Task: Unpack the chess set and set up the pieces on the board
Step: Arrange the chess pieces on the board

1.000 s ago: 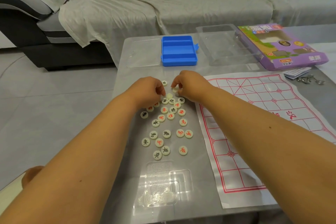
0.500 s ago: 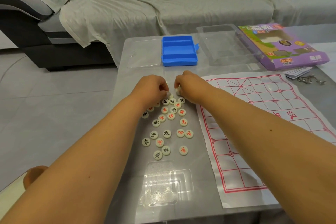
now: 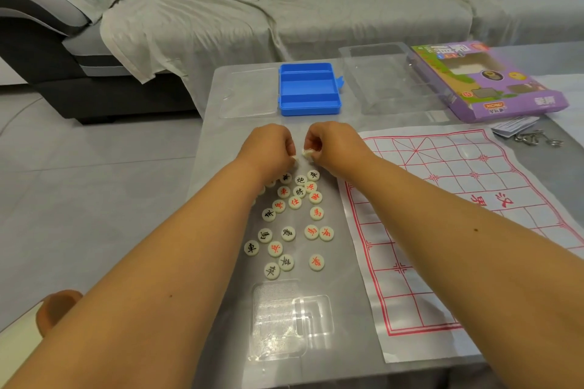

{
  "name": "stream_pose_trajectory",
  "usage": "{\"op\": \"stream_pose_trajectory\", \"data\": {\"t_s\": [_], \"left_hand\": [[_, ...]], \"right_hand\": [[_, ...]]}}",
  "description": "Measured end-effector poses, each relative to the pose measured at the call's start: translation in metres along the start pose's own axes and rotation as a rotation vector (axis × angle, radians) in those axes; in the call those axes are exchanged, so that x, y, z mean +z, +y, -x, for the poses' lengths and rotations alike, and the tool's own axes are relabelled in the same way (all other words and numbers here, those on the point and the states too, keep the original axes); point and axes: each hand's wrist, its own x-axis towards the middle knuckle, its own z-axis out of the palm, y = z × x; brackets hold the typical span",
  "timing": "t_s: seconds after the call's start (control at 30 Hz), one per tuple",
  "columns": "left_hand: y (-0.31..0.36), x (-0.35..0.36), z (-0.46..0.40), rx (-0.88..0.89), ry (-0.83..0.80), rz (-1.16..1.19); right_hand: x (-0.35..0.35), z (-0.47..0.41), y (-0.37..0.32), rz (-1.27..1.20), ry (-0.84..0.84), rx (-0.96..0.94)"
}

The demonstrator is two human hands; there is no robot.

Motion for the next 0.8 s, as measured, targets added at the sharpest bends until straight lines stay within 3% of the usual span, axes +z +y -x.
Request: {"op": "stream_pose_trajectory", "data": {"t_s": [0.07, 0.2, 0.33, 0.43, 0.57, 0.8], "left_hand": [[-0.004, 0.001, 0.003, 0.010, 0.085, -0.021], [-0.007, -0.001, 0.011, 0.038, 0.047, -0.057], [-0.016, -0.009, 0.017, 0.061, -0.008, -0.018], [-0.026, -0.021, 0.025, 0.031, 0.054, 0.120], [-0.035, -0.027, 0.044, -0.047, 0.092, 0.198], [-0.027, -0.006, 0.076, -0.126, -0.024, -0.014]], "right_hand": [[-0.002, 0.001, 0.000, 0.024, -0.031, -0.008], [-0.004, 0.008, 0.001, 0.104, -0.131, -0.037], [-0.014, 0.019, 0.009, 0.012, -0.040, -0.007], [-0.020, 0.030, 0.016, -0.079, 0.041, 0.043], [-0.016, 0.052, 0.014, -0.107, -0.054, 0.061], [0.011, 0.071, 0.002, -0.101, -0.056, 0.087]]}}
